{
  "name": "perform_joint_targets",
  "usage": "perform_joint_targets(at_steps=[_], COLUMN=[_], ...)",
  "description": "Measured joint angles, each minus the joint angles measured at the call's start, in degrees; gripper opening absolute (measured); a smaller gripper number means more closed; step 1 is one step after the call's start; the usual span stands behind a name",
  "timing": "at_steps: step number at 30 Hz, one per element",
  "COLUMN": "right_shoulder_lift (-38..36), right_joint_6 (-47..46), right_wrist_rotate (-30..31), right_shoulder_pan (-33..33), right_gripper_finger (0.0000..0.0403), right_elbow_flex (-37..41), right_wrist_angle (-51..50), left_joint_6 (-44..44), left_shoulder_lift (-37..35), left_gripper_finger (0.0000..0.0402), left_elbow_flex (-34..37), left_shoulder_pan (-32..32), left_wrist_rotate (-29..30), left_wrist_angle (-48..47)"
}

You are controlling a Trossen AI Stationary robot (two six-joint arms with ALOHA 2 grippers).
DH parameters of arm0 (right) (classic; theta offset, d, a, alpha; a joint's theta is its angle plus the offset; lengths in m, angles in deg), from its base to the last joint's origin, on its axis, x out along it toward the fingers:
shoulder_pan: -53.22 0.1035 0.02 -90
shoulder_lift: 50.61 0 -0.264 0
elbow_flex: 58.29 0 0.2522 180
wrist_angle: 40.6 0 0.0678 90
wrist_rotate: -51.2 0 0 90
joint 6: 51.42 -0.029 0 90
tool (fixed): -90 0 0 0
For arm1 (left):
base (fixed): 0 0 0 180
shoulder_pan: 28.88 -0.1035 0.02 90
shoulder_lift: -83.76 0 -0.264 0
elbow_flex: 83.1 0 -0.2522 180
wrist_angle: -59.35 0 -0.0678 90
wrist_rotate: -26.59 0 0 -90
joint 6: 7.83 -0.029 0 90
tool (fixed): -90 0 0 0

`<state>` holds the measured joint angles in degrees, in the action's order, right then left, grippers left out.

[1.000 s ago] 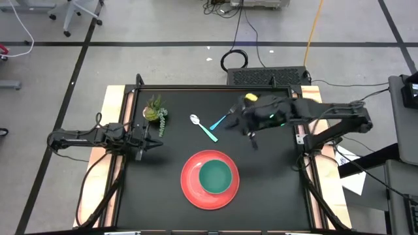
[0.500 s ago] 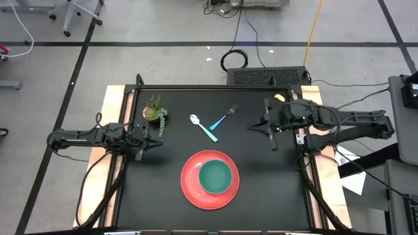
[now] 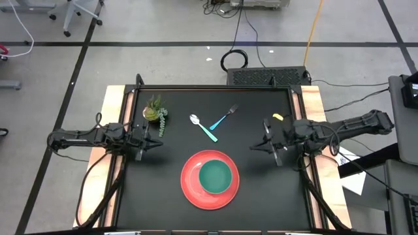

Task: Set table place
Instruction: Put the blue fork on the orange plate to the left of the green bowl

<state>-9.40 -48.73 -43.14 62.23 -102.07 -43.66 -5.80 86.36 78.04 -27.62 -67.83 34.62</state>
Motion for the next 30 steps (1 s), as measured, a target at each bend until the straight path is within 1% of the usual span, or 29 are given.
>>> perform_joint_targets(at_steps=[3,7,9,14,20,27,30], right_shoulder_lift=[-2.12,-4.05,-4.38,-5.53,-8.53,-12.62,-14.11], right_joint_6=[1.43,1.86,1.61,1.06,-0.33,-0.55,-1.29], right_wrist_rotate=[0.09,3.19,3.27,3.17,3.06,2.99,2.86], right_shoulder_pan=[0.05,-0.81,-1.12,-1.16,-1.18,-1.18,-1.18], right_gripper_finger=[0.0,0.0,0.0,0.0,0.0,0.0,0.0], right_elbow_flex=[4.34,8.96,11.43,17.88,21.04,27.69,28.26], right_wrist_angle=[5.27,6.02,7.08,15.29,16.22,24.65,24.79], left_joint_6=[-0.05,-0.46,-0.83,-0.83,-0.8,-0.57,-0.42], left_shoulder_lift=[0.01,-0.01,-0.01,0.0,-0.01,0.01,-0.01], left_gripper_finger=[0.0015,0.0015,0.0015,0.0015,0.0015,0.0015,0.0015], left_elbow_flex=[0.0,0.0,0.0,0.0,0.0,-0.01,0.0], left_shoulder_pan=[0.0,0.02,0.02,0.02,0.0,0.0,0.0], left_wrist_rotate=[0.02,0.02,0.02,0.02,0.02,0.02,0.02], left_wrist_angle=[0.01,0.03,0.03,0.05,0.06,-0.02,-0.12])
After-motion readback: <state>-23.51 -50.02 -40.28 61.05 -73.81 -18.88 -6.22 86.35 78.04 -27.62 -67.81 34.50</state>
